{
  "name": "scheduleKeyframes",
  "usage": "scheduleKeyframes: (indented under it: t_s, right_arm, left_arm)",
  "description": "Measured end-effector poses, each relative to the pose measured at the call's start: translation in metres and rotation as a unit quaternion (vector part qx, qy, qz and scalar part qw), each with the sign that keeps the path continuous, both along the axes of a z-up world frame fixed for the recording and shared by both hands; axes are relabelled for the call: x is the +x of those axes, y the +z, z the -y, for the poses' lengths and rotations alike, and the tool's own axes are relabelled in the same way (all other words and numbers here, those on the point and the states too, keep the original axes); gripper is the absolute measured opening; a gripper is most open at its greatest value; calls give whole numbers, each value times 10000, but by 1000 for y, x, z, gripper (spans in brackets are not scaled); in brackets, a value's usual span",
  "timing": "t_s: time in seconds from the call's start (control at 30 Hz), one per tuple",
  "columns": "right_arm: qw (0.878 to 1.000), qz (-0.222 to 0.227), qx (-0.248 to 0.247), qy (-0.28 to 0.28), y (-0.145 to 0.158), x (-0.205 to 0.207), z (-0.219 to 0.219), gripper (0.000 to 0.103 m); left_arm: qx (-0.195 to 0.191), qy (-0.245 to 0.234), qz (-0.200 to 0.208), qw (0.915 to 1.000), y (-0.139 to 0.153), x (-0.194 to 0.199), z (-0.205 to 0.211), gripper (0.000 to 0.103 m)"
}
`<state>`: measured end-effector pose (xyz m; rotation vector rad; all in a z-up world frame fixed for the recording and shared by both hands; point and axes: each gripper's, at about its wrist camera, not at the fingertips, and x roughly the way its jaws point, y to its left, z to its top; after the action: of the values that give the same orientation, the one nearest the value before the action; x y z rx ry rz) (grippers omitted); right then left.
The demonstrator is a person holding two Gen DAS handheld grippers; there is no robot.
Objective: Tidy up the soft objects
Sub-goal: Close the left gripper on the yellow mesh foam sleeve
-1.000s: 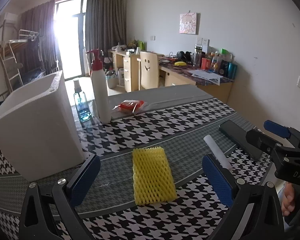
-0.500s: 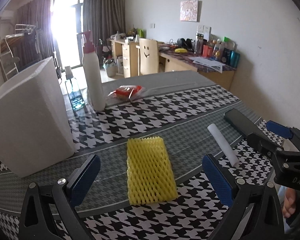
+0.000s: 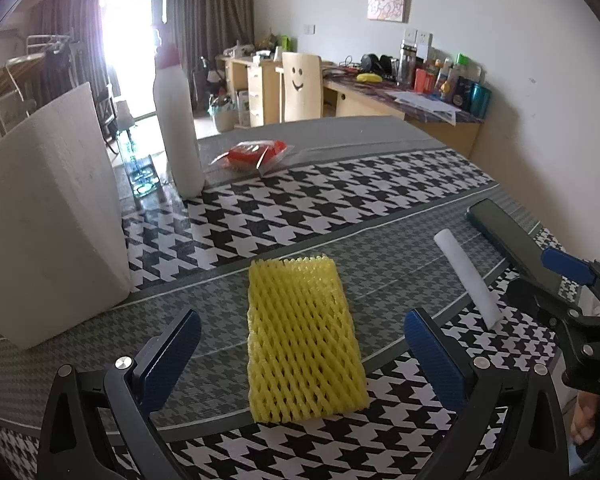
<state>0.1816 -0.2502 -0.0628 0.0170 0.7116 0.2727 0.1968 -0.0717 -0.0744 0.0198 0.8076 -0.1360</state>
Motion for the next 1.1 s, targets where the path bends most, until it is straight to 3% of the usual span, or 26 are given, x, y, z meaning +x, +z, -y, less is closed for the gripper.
scheduleKeyframes:
  t_s: [0.33, 0.57, 0.77, 1.1]
  right_arm:
    - [10000, -80, 4, 39, -6, 8, 0, 92]
    - [9999, -134, -70, 4, -7, 12, 1, 92]
    - [9997, -200, -140, 84, -12, 15, -4, 92]
    - [9988, -363, -271, 179, -21, 18, -9, 92]
  left_arm:
    - [-219, -84, -170, 9996, -1, 19, -4, 102]
    - [-139, -119, -120, 9998, -7, 15, 0, 102]
    - [-167, -58, -393, 9991, -21, 21, -3, 101]
    - [-110, -93, -725, 9973, -34, 25, -2, 86]
